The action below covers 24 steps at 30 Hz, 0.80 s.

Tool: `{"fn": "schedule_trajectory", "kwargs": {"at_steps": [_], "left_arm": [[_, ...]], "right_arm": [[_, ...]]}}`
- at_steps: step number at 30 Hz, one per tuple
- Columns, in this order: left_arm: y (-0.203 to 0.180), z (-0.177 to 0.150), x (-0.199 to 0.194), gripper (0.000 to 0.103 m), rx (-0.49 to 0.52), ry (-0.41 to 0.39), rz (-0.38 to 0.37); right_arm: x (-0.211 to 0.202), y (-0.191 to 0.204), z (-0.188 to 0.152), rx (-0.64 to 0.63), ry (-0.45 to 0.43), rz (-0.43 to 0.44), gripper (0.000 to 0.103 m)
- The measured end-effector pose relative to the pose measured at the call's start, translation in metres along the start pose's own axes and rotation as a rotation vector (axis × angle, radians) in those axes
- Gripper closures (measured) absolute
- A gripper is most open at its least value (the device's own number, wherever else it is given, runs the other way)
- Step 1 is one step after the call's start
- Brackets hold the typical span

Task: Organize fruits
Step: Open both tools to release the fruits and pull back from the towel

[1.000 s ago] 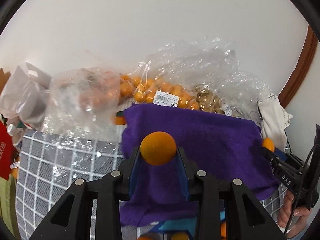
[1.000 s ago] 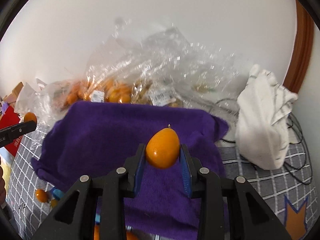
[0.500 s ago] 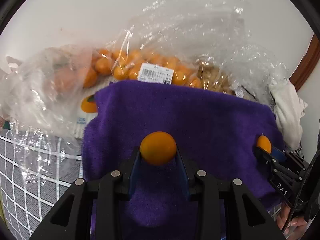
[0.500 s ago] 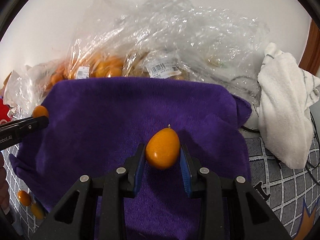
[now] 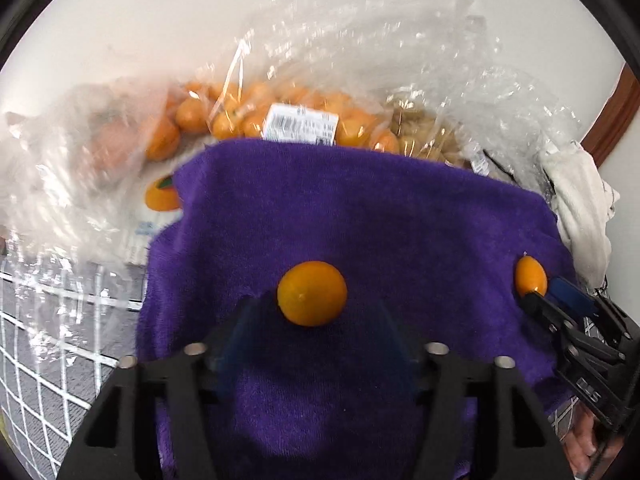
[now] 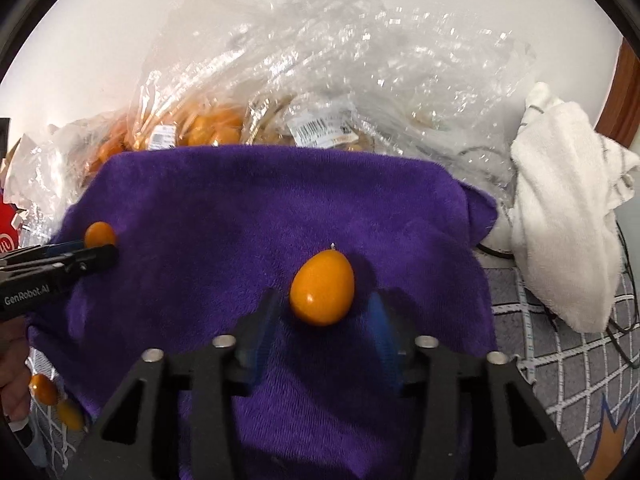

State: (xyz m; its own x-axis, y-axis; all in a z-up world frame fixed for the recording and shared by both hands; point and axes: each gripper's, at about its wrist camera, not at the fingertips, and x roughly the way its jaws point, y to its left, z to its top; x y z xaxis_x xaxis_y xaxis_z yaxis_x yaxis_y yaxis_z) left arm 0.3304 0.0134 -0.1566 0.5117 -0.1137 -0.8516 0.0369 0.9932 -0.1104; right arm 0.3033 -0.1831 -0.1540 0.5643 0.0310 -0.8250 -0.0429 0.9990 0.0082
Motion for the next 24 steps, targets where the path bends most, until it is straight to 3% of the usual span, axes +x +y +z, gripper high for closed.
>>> {"fn": "schedule_trajectory", "kwargs": {"at_steps": [3,11,17,24], "left_arm": [[-0.003,-0.002,-0.019,0.041,0.004,-0.021,0.000],[0.000,-0.021,-0.079,0.041,0.007,-0.098,0.013],[0.008,-0.056,-0.128,0.041,-0.003,-0.193,0.020],[0.016,-0.094,-0.156,0.041,-0.013,-0.218,0.031]], "right_arm": [[-0.027,0.001,-0.002,0.014,-0.049,-0.018,0.035],[-0.096,0.003,-0.019,0.011,-0.144,-0.046,0.035],[-0.132,0.011,-0.042,0.001,-0.177,-0.070,0.035],[-0.167,0.021,-0.073,-0.001,-0.176,-0.037,0.035]]}}
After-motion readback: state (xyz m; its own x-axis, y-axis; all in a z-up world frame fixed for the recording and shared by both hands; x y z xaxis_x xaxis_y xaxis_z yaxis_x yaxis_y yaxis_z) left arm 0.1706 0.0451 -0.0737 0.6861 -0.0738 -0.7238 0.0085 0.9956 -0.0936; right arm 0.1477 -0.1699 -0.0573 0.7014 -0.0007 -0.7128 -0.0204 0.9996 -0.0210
